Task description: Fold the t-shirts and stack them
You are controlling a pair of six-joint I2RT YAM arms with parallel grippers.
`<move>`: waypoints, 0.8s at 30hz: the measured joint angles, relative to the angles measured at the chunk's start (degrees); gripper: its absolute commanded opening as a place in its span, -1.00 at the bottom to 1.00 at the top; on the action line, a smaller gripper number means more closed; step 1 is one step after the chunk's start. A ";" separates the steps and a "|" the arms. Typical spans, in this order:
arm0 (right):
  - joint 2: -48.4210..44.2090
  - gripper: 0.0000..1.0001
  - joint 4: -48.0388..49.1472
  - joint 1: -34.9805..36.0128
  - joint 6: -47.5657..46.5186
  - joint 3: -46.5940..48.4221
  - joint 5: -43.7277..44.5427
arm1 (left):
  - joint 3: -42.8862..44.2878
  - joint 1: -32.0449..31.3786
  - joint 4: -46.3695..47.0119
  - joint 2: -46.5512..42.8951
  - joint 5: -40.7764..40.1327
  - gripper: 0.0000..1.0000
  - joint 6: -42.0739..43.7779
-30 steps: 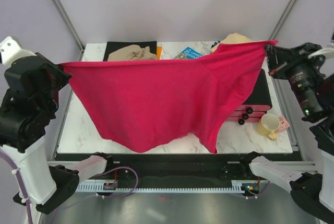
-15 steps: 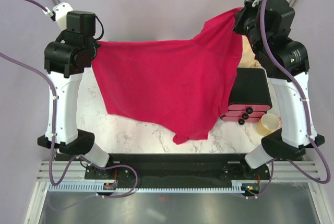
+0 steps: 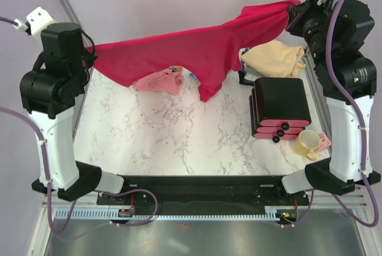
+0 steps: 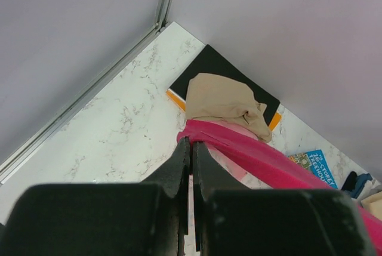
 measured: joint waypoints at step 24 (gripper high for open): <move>-13.20 -1.00 -5.49 -0.17 1.49 -14.05 -3.15 | -19.32 0.13 -0.15 -12.44 -3.02 -0.96 -0.72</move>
